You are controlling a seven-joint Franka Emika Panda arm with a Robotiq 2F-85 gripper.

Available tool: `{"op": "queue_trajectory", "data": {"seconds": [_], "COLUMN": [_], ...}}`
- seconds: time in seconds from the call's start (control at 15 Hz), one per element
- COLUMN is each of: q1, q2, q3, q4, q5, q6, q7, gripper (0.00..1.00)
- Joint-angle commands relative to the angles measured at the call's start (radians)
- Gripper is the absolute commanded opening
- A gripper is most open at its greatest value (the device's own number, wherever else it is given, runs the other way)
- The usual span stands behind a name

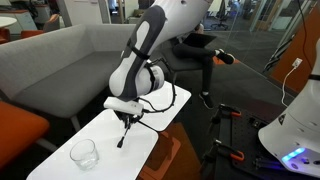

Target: Place the marker in the glass cup

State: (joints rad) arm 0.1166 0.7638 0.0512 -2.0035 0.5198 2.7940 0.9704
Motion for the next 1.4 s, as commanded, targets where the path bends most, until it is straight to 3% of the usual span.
{"op": "queue_trajectory", "data": {"seconds": [0.0,0.47,0.53,0.73,1.2,1.27,1.33], "q1": [0.067,0.028,0.054,0.048,0.048,0.048,0.052], "q2": [-0.152,-0.350,-0.308,-0.335,-0.335,-0.335,-0.318], "q3": [-0.094,-0.066,-0.087,-0.084,-0.083,-0.083,-0.080], "q4": [-0.079,-0.099,-0.067,-0.085,-0.089,-0.089,-0.083], "q5": [-0.124,-0.248,-0.225,-0.230,-0.232,-0.232,-0.259], "q6": [-0.066,-0.165,-0.133,-0.148,-0.148,-0.148,-0.103], "q7": [-0.053,-0.339,-0.262,-0.322,-0.323,-0.323,-0.368], "gripper": [0.03,0.03,0.12,0.12,0.12,0.03,0.03]}}
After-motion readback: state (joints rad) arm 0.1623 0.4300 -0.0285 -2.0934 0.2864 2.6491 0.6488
